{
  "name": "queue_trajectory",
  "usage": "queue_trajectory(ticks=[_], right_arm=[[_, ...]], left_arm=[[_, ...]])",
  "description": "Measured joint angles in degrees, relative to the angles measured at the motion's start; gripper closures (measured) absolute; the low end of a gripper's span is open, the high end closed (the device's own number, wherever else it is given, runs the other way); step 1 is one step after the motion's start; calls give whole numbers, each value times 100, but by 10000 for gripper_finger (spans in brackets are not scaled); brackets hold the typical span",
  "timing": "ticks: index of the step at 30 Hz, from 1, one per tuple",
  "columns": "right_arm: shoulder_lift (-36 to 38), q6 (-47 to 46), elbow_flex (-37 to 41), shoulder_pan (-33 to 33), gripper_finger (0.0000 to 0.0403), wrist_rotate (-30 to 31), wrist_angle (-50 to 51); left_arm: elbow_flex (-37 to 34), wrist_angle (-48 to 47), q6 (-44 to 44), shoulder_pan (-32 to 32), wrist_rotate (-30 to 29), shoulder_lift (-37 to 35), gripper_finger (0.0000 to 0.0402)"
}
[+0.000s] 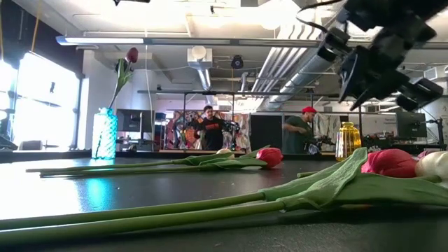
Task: Sort flowers into vase by color
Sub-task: Put the middle right dark red flower into the blue vase
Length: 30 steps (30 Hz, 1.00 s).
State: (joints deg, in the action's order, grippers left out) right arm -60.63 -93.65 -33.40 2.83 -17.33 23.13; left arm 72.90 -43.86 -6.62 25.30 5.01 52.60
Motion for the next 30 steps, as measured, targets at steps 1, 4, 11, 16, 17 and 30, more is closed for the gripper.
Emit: queue_trajectory(ticks=[1,4,11,16,17,30], right_arm=[[-153,443,-175,0,333,-66,276],[-563,2102,-673,0,333,-83,1487],[-1225,5653,-1072,-94,325,1059,3243],[-1494,7446,-1078,-149,288,1493,3099],[-1549,7695,-1078,-149,279,1537,3114],[-2060,9012,-947,-56,258,2136,3111]], left_arm=[[0,-1,-8,0,0,21,201],[0,8,82,0,111,80,201],[0,-3,504,-288,311,161,201],[-2,-84,839,-745,150,259,201],[-2,-108,952,-839,78,296,201],[-2,-156,1511,-1870,-1179,1224,201]])
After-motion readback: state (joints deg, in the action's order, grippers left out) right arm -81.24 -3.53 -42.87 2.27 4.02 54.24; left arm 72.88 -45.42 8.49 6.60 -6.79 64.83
